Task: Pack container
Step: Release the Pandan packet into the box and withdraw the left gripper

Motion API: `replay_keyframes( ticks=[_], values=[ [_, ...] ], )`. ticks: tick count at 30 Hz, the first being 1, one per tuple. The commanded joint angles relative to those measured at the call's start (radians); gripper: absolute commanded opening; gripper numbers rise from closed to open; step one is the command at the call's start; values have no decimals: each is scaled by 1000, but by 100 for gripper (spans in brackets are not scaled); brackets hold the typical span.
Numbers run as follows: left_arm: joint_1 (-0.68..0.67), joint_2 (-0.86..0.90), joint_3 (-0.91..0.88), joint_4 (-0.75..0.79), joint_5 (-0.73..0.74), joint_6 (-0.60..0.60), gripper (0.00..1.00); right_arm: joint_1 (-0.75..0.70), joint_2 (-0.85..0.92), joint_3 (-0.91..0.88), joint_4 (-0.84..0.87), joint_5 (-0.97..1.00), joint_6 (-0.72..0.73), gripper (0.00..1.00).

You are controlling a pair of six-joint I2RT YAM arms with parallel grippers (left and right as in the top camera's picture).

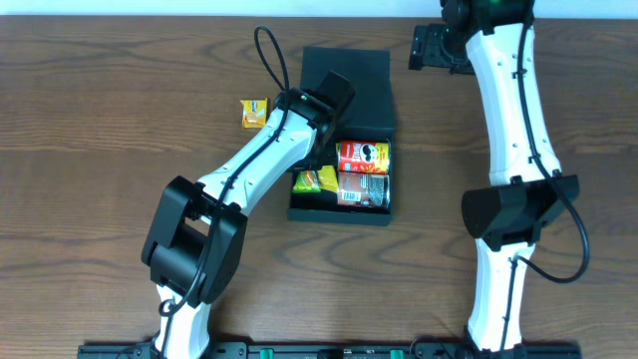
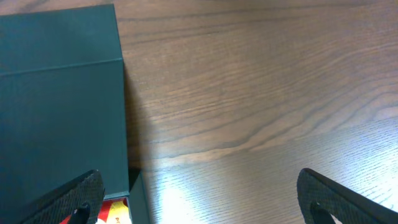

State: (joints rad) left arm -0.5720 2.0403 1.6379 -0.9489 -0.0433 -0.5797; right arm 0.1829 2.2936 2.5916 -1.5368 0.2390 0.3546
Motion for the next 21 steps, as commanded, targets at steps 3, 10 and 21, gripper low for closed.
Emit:
replay_keyframes(
  ticks=[3, 10, 21],
  values=[
    [3, -2, 11, -4, -35, -11, 18, -2, -5, 13, 0, 4, -12, 99],
    [3, -2, 12, -3, -47, -11, 29, -2, -5, 13, 0, 4, -12, 99],
    [17, -119, 310, 0, -156, 167, 54, -2, -5, 13, 10, 4, -12, 99]
  ],
)
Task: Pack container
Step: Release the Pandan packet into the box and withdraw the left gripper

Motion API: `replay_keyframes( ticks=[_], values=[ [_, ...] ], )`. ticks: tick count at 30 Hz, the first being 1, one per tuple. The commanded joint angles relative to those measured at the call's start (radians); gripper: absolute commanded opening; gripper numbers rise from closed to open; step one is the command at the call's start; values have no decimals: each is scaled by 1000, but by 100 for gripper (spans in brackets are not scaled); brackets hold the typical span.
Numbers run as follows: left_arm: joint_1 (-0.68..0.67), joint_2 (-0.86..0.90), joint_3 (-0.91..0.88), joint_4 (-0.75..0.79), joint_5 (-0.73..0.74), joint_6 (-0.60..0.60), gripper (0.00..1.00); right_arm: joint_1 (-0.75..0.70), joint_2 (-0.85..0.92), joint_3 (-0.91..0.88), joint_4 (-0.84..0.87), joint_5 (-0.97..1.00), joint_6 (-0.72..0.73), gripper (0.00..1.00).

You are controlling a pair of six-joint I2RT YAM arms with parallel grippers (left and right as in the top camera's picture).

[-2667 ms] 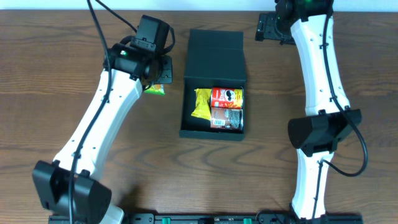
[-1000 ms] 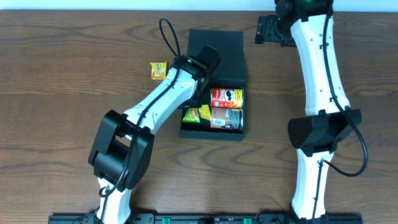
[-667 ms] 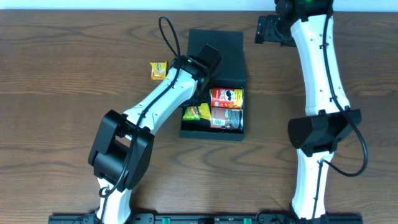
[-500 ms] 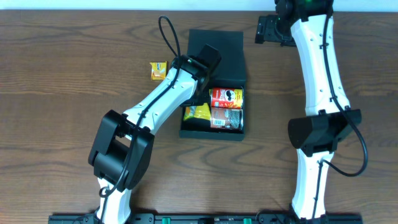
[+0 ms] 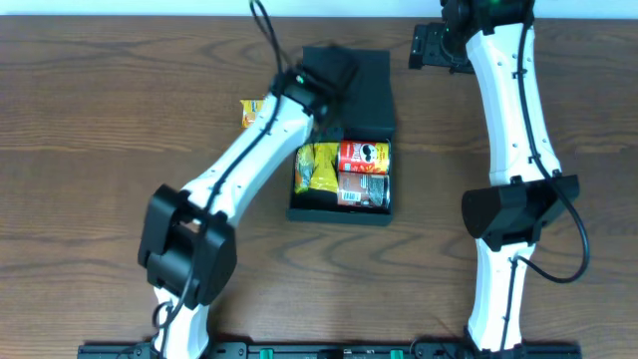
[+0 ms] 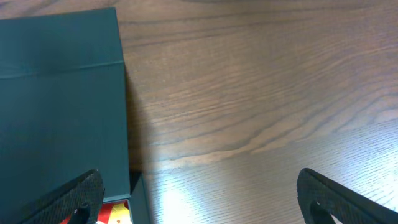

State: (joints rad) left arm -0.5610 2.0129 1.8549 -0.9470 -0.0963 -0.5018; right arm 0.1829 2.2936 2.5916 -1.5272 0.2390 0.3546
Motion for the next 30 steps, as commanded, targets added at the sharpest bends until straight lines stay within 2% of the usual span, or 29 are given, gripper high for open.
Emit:
replay_keyframes(
  ticks=[1, 3, 5, 7, 11, 12, 15, 20, 24, 30],
  values=[
    [6, -104, 118, 2, -179, 118, 54, -2, -5, 13, 0, 4, -12, 99],
    [20, -105, 126, 10, -280, 133, 57, -2, -5, 13, 0, 3, -12, 99],
    [63, -86, 119, 9, -292, 133, 67, -2, -5, 13, 0, -5, -12, 99],
    [120, -57, 117, 2, -238, 132, 80, -2, -5, 13, -7, -22, -12, 99],
    [272, 4, 117, 16, -33, 116, 86, -2, -5, 13, -18, -43, -12, 99],
    [300, 16, 117, 22, -5, 116, 90, -1, -5, 13, -19, -45, -12, 99],
    [358, 61, 117, 60, 77, 176, 97, 0, -5, 13, -18, -50, -12, 99],
    [362, 121, 117, 100, 225, 351, 95, 0, -5, 13, -23, -49, -12, 99],
    [350, 138, 117, 91, 305, 364, 95, 0, -5, 12, -40, -48, -12, 99],
    [345, 145, 117, 62, 235, 394, 95, 0, -5, 12, -39, -48, -12, 99]
  ],
)
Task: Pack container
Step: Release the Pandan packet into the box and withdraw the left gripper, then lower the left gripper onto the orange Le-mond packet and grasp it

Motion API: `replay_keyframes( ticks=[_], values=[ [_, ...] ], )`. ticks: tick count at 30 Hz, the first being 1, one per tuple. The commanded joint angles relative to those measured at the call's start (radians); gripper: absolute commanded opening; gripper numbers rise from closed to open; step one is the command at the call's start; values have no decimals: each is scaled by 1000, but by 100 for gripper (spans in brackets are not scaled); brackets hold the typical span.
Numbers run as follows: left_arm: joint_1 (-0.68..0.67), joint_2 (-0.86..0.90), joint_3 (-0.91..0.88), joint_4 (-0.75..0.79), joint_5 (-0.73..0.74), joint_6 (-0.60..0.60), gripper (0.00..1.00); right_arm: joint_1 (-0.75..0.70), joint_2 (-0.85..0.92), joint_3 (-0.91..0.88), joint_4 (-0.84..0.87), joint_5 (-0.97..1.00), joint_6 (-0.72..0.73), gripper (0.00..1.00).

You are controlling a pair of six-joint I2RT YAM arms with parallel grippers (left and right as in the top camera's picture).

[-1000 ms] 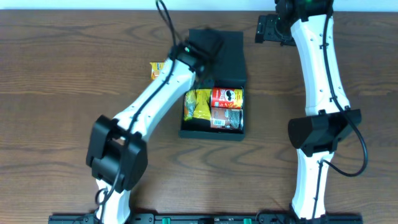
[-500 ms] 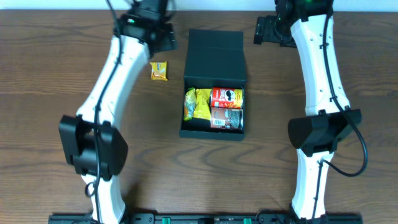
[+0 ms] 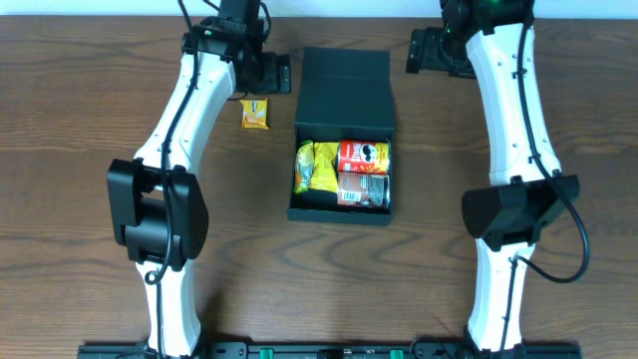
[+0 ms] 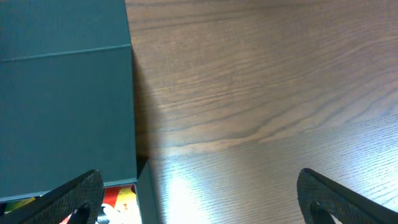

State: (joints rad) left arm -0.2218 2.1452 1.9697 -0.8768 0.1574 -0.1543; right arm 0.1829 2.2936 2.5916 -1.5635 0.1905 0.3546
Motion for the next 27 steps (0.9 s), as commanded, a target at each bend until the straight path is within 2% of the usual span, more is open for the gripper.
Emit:
replay_keyframes(
  ticks=[1, 5, 10, 15, 19, 27],
  values=[
    [6, 15, 2, -10, -38, 47, 95, 0, -5, 12, -3, 0, -12, 99],
    [6, 50, 2, -43, -59, 39, 96, 0, -5, 12, 1, 0, -12, 99],
    [7, 96, 2, -53, -61, -56, 95, 0, -5, 12, 0, 0, -12, 99],
    [7, 141, 2, -54, -62, -59, 95, 0, -5, 12, -3, 0, -12, 99],
    [9, 166, 2, -56, -110, -133, 95, 0, -5, 12, -16, 0, -12, 99],
    [10, 193, 2, -36, -123, -134, 95, 0, -5, 12, -31, -1, -12, 99]
  ],
)
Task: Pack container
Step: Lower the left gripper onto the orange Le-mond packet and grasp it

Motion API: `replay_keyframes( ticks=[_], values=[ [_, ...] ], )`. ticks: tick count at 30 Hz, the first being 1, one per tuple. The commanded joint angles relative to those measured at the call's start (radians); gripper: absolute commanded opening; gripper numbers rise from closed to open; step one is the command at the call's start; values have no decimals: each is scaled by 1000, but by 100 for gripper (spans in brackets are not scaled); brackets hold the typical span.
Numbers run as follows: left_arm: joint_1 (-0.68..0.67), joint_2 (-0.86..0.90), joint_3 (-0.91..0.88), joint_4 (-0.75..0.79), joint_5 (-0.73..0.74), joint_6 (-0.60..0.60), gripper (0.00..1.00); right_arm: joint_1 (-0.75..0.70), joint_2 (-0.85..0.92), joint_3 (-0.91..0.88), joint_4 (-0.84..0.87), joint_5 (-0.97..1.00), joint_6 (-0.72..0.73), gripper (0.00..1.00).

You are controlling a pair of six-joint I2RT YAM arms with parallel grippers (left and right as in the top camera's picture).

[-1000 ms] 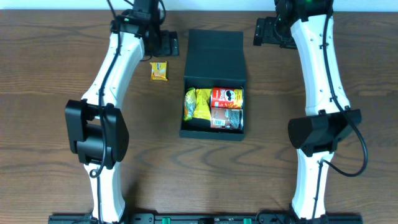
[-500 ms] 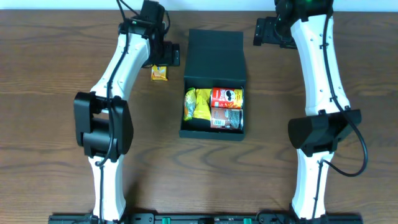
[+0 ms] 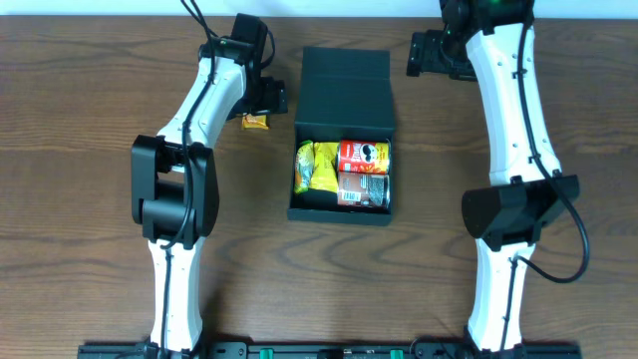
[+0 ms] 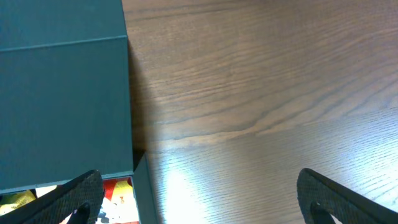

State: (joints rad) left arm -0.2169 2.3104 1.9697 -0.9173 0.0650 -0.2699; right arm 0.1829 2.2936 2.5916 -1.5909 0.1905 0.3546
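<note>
The black box (image 3: 342,204) lies mid-table with its lid (image 3: 345,92) folded open toward the far side. Inside it are a yellow-green snack bag (image 3: 316,168), a red chip can (image 3: 364,156) and a second can (image 3: 363,188). A small yellow packet (image 3: 255,122) lies on the table left of the lid. My left gripper (image 3: 269,100) hangs just over its far edge, fingers apparently spread, and hides part of it. My right gripper (image 3: 429,52) is open beside the lid's far right corner. In the right wrist view the right gripper (image 4: 200,204) holds nothing, with the lid (image 4: 62,93) at left.
The wooden table (image 3: 90,179) stretches to both sides of the box. Its far edge (image 3: 329,17) runs close behind both grippers. My two white arms reach in from the near edge, one on each side of the box.
My left gripper has moved nearer and now sits over the yellow packet's far edge, where before it was further back by the lid's left side. The right gripper shifted only slightly.
At first my left gripper was down in the box's left half by the snack bag. Then it was raised over the lid, and the bag lay in the box. Later it was at the far left of the lid, and now over the yellow packet.
</note>
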Motion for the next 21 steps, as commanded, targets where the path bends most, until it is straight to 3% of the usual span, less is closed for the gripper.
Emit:
replay_keyframes(
  ticks=[1, 21],
  values=[
    [5, 29, 2, 11, -38, -18, 95, 0, -5, 12, -3, -1, -12, 99],
    [5, 69, 2, 28, -99, -15, 96, 0, -5, 12, -25, 0, -12, 99]
  ],
)
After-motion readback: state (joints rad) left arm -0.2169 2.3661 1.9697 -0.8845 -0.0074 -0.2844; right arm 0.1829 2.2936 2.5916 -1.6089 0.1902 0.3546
